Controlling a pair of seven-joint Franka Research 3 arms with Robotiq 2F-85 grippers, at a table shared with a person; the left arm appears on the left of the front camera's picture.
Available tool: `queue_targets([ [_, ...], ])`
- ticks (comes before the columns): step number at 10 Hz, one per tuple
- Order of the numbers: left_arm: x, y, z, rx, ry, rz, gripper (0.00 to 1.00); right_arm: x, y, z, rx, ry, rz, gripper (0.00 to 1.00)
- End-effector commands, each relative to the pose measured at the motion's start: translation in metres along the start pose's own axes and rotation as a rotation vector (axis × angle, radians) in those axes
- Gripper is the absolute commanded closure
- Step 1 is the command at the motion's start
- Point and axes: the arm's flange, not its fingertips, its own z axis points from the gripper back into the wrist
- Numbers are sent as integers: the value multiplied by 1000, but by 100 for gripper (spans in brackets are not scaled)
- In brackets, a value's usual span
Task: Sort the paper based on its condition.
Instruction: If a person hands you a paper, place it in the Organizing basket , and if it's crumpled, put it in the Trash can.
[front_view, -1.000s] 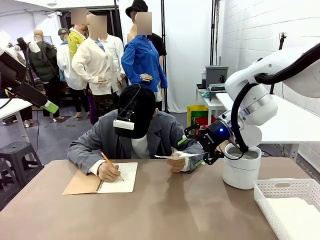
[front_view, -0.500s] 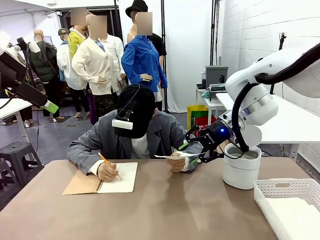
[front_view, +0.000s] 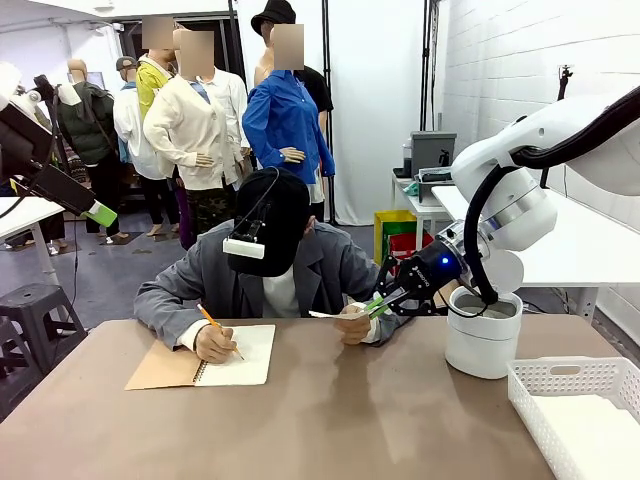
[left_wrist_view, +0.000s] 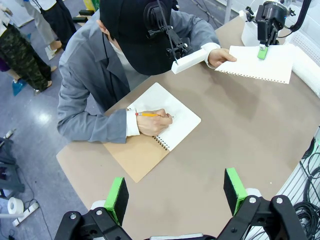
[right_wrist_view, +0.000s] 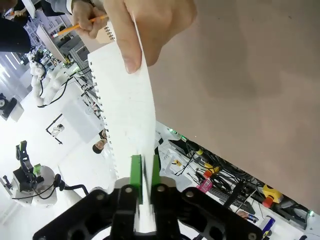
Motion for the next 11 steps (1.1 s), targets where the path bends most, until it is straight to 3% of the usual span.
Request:
queue_targets([
  [1,0,0,0,1,1,-3,0,-2,-5,-2,5,-11,24,100],
  [7,0,0,0,1,1,-3,0,-7,-1,-2,-20,2,45,100],
  [11,0,0,0,1,1,-3,0,-41,24,5,-131,42,97,100],
])
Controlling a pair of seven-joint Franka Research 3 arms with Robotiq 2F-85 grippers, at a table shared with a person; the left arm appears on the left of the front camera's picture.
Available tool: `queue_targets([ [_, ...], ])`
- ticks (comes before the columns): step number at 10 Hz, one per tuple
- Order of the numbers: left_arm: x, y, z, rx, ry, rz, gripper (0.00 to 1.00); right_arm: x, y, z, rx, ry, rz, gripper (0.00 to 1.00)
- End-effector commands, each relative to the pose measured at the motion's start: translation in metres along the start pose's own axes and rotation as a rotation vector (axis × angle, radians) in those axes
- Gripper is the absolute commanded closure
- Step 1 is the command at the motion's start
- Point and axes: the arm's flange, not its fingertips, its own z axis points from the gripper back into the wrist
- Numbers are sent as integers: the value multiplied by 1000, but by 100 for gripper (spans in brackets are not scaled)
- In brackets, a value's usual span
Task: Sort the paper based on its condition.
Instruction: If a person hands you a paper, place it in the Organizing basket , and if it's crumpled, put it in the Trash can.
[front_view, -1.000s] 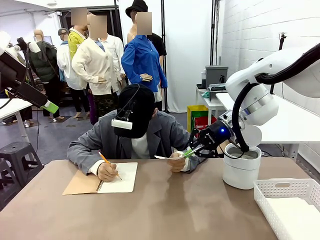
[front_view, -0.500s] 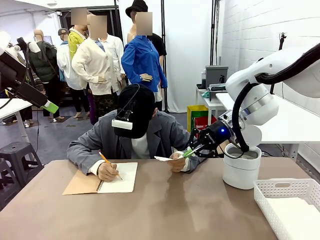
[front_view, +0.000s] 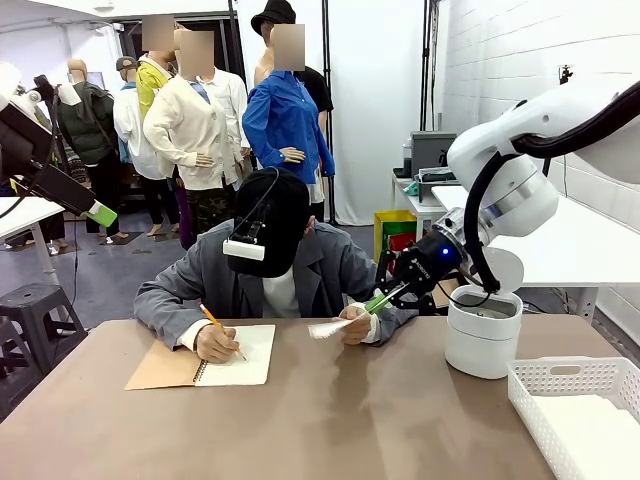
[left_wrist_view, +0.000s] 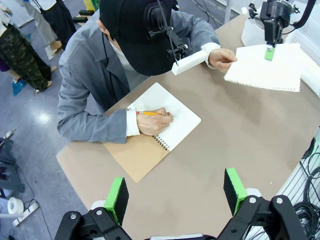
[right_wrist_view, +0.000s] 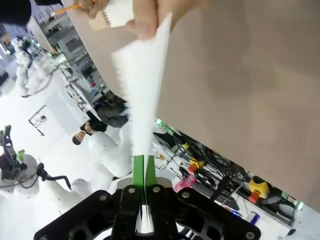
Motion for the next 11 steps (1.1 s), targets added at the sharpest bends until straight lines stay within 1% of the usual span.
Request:
queue_targets([
  [1,0,0,0,1,0,-3,0,-25,13,4,-77,40,24,100],
  [3,0,0,0,1,0,-3,0,-53,30,13,-133,38,78,100],
  [4,0,0,0,1,0,-3,0,-69,38,19,-175,11,129,100],
  [5,0,0,0,1,0,-3,0,-88,45,29,-226,-40,191,100],
  [8,0,0,0,1,0,-3,0,-153,61,64,-381,-279,411,100],
  [11,0,0,0,1,0,-3,0,-205,58,95,-551,-538,574,100],
])
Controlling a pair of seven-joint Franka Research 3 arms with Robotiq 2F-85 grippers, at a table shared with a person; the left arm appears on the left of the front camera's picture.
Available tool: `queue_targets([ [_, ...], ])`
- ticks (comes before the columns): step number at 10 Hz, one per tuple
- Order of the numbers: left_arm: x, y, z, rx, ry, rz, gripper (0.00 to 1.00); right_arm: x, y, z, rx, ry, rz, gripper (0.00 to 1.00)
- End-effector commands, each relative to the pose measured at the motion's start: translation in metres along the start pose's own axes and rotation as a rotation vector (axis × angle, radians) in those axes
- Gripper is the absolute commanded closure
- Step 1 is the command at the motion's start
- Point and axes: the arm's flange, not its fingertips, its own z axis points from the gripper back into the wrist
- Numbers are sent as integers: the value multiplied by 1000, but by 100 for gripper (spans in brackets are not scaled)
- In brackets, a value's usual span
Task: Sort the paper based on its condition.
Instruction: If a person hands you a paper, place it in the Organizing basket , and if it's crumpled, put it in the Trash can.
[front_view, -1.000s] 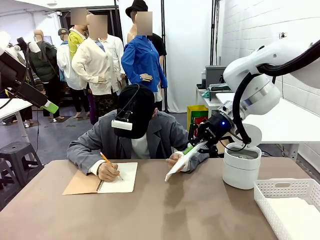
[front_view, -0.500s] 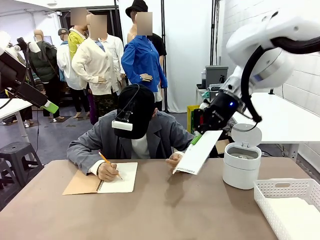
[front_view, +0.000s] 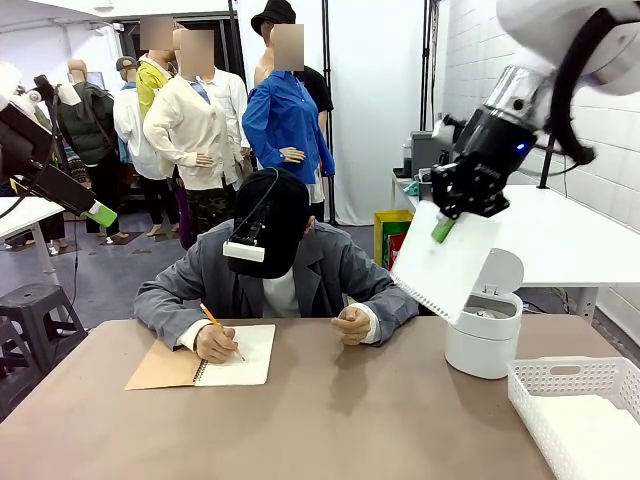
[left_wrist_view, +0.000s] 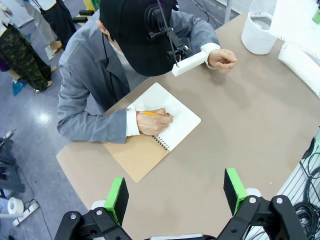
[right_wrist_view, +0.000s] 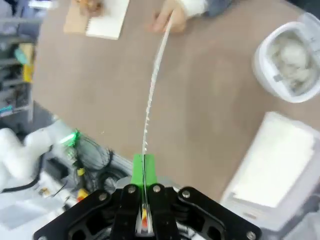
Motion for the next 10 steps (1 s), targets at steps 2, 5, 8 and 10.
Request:
queue_targets([
  [2,0,0,0,1,0,-3,0,-36,-19,11,-163,-221,86,100],
  [5,0,0,0,1,0,-3,0,-68,-39,39,-252,-301,33,100],
  [8,0,0,0,1,0,-3,0,-103,-67,37,-309,-325,-46,100],
  [10,0,0,0,1,0,-3,0,-117,-79,44,-203,-273,-153,100],
])
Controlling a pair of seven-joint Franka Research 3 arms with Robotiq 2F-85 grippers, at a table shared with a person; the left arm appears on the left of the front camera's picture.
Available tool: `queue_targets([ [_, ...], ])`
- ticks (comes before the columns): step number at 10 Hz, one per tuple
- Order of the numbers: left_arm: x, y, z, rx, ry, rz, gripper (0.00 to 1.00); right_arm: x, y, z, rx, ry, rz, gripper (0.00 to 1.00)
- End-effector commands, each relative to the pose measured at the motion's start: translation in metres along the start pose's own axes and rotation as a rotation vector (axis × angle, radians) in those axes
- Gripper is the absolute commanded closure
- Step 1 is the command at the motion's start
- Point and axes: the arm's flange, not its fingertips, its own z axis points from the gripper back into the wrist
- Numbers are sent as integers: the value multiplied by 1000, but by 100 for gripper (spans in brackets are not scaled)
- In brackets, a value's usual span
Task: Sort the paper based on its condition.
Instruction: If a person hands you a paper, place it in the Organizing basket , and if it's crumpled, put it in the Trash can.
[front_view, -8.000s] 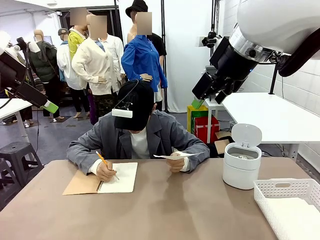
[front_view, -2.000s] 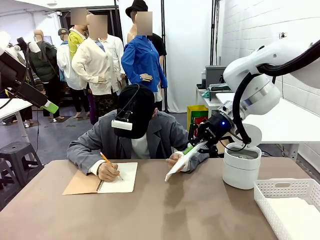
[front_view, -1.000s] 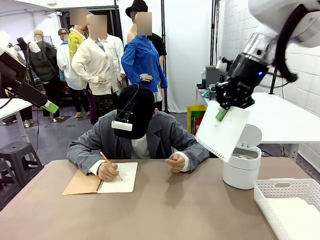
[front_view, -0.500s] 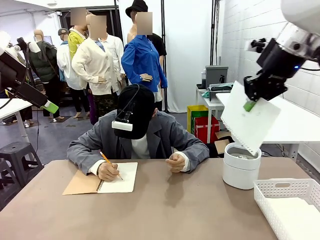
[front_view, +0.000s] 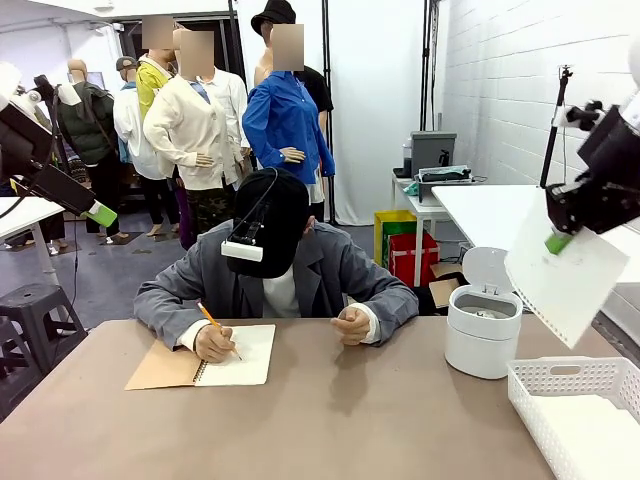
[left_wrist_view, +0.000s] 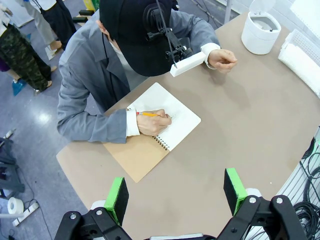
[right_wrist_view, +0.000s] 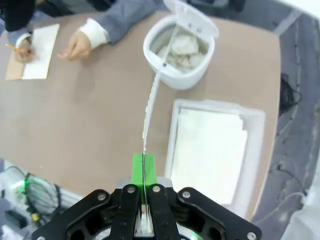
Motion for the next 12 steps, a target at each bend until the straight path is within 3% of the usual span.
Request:
queue_targets([
  [1,0,0,0,1,0,-3,0,10,8,2,-11,-26,46,100],
  [6,0,0,0,1,0,-3,0,5,8,5,3,-20,28,100],
  [12,0,0,0,1,0,-3,0,-31,-33,-65,-12,62,28,100],
])
